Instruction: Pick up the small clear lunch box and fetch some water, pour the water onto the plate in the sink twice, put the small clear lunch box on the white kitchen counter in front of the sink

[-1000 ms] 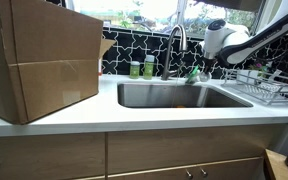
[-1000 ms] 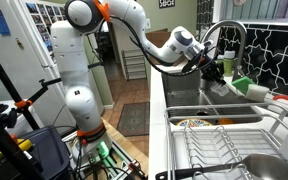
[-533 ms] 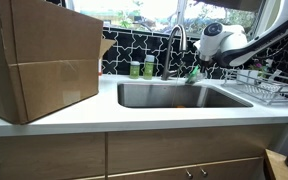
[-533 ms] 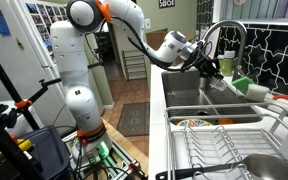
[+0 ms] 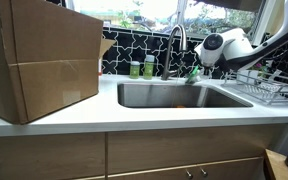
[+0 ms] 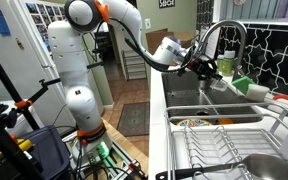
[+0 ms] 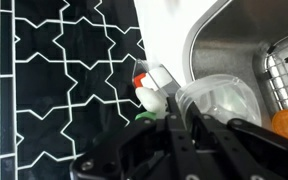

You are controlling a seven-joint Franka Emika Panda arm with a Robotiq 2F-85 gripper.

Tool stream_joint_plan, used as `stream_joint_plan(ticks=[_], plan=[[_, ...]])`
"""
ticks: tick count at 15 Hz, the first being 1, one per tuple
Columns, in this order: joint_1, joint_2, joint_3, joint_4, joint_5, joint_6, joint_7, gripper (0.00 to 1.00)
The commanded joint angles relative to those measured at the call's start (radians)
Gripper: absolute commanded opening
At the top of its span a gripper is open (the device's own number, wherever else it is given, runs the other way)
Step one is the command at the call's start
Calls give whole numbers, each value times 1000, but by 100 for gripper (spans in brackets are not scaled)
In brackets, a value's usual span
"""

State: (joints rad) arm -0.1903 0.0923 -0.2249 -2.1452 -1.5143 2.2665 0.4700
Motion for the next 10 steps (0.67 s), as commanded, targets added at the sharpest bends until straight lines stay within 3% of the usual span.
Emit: stream_joint_plan(ticks=[1, 10], plan=[[4, -50, 18, -79, -90, -60, 63, 3], [-3, -99, 26, -160, -195, -171, 87, 3]])
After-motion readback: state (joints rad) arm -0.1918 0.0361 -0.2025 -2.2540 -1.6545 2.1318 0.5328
